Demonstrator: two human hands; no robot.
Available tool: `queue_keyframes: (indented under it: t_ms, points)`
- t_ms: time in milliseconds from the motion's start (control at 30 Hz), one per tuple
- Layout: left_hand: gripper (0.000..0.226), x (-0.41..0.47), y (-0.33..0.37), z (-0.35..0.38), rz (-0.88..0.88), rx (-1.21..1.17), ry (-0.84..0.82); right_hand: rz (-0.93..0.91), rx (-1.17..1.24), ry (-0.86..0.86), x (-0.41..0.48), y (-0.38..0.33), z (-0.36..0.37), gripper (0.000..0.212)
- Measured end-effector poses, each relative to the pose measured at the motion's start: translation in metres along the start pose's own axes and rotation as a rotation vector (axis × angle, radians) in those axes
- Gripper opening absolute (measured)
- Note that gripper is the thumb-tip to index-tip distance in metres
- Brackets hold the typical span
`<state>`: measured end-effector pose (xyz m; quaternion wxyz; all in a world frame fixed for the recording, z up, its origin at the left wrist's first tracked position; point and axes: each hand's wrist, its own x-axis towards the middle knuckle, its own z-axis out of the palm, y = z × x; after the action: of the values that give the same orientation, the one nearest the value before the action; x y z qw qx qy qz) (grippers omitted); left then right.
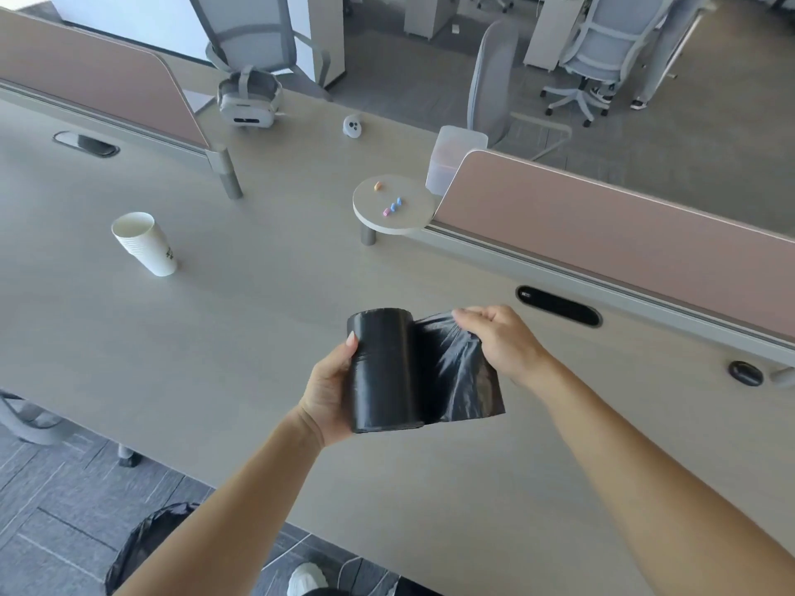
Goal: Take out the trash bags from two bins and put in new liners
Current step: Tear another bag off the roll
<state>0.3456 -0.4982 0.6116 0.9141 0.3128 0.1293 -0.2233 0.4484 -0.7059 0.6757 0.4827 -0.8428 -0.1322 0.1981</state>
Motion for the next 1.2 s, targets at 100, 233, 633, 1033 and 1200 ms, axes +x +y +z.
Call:
queue_keyframes:
  t_ms: [100,233,633,1033,1200]
  points:
    - [0.084,0.003,0.001,-0.005,-0.032,0.009,-0.008,0.014,0.123,-0.023,0.002,0.0,-0.021,0.072]
    - [0.089,0.004,0.001,-0.014,-0.021,-0.011,0.069,-0.004,0.123,0.013,-0.001,0.0,-0.041,0.073]
    - [0.07,-0.009,-0.002,-0.016,-0.016,-0.035,0.102,-0.066,-0.722,0.148,0.001,0.029,-0.036,0.063]
    - [0.073,-0.009,0.003,0.002,0.015,-0.131,-0.211,-0.001,-0.07,-0.158,0.007,0.013,0.055,0.068]
    - [0.085,-0.011,-0.001,-0.008,0.0,-0.134,-0.164,-0.098,-0.093,-0.171,0.006,-0.003,0.028,0.049]
